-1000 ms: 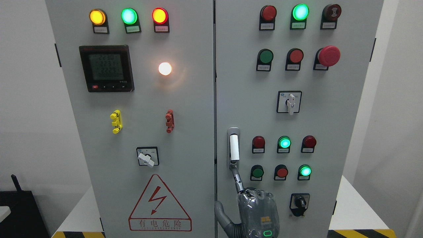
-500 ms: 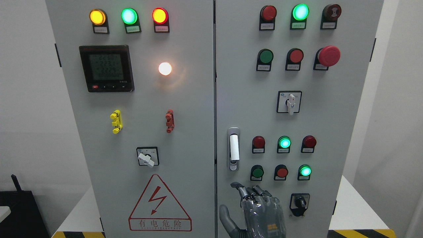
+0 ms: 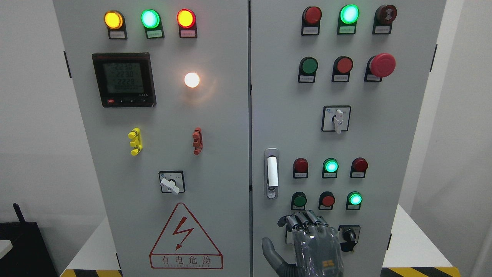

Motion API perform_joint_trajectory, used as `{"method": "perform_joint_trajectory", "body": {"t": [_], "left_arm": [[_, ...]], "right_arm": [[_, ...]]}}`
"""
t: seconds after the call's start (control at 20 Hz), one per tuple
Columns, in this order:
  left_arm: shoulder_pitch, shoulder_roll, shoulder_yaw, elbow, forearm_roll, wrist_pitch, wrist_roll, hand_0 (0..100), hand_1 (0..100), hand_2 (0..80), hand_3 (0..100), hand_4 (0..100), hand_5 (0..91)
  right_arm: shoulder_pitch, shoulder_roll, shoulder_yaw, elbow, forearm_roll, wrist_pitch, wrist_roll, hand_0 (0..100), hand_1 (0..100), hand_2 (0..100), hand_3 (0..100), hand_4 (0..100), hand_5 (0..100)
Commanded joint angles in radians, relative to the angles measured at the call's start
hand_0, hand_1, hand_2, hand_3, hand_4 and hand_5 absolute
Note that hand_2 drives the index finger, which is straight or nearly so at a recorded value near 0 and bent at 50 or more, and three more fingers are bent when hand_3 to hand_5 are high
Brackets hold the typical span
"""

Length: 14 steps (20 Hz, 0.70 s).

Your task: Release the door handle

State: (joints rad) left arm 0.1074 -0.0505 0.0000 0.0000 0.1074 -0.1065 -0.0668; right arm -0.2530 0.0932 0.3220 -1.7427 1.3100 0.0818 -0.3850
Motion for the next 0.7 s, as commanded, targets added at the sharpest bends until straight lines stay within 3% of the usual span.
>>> {"method": "perform_joint_trajectory", "body": {"t": [0.0, 0.2, 0.35, 0.5, 0.65], "left_arm": [[0.000, 0.000, -0.014, 0.020, 0.000, 0.001, -0.001, 12, 39, 0.0, 0, 0, 0.0], [0.000, 0.000, -0.014, 0.020, 0.000, 0.001, -0.001, 12, 39, 0.0, 0, 0, 0.0], [0.000, 0.000, -0.014, 0.020, 0.000, 0.001, -0.001, 12, 39, 0.0, 0, 0, 0.0], [0.000, 0.000, -0.014, 0.020, 0.000, 0.001, -0.001, 12, 39, 0.0, 0, 0, 0.0], [0.000, 0.000, -0.014, 0.020, 0.000, 0.001, -0.001, 12, 39, 0.0, 0, 0, 0.0]], "right_arm": [[-0.028, 0.003, -0.017, -0.026, -0.028, -0.002, 0.006, 21, 51, 63, 79, 68, 75], [-0.057, 0.005, -0.017, -0.021, -0.034, -0.002, 0.014, 21, 44, 79, 93, 80, 92], [-0.066, 0.007, -0.015, -0.015, -0.046, 0.003, 0.029, 21, 38, 87, 99, 84, 95], [-0.080, 0.008, -0.015, -0.012, -0.046, 0.009, 0.072, 22, 34, 88, 100, 85, 96], [-0.094, 0.023, -0.014, -0.003, -0.046, 0.009, 0.080, 22, 29, 90, 100, 85, 96]]}}
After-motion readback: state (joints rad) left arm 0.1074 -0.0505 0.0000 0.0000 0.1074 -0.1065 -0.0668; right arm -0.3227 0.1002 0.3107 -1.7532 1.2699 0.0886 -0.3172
